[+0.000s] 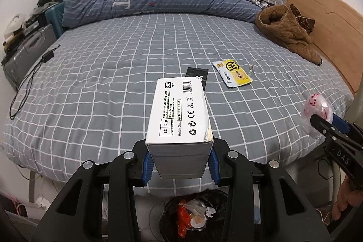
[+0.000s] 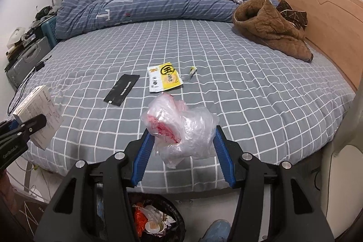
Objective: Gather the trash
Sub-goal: 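Lift the white box and clear bag and carry both over the bin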
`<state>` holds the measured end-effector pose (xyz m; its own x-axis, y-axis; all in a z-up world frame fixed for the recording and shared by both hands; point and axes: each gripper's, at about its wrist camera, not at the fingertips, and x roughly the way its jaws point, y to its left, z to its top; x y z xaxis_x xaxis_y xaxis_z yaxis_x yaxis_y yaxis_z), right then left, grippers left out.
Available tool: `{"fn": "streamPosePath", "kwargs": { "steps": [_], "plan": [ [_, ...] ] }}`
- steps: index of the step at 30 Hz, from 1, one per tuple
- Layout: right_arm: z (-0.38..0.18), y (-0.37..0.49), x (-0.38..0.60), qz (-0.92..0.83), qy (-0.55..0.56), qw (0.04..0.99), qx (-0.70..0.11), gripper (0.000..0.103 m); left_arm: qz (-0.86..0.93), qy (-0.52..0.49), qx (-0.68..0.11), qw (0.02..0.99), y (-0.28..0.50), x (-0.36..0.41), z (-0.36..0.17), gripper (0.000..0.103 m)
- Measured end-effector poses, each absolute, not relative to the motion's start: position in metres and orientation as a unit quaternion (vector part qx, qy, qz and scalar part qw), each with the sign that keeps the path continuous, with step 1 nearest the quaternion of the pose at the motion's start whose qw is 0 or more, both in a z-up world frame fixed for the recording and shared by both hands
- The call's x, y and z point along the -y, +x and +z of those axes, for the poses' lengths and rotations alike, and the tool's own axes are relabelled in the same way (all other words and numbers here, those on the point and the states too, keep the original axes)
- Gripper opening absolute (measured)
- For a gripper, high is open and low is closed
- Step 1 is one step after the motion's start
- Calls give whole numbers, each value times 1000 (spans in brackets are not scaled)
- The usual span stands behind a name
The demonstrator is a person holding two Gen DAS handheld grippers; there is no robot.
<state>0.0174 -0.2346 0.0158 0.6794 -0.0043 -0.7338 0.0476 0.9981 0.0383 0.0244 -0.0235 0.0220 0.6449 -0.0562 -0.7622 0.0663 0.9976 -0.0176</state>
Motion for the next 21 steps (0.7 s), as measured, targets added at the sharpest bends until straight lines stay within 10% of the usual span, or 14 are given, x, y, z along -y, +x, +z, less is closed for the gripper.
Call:
{"fn": "streamPosePath", "kwargs": {
  "steps": [21],
  "plan": [
    [2,-51,205,-1,18,909,-417,51,-52,10,-432,901,-39,32,9,38]
  ]
}}
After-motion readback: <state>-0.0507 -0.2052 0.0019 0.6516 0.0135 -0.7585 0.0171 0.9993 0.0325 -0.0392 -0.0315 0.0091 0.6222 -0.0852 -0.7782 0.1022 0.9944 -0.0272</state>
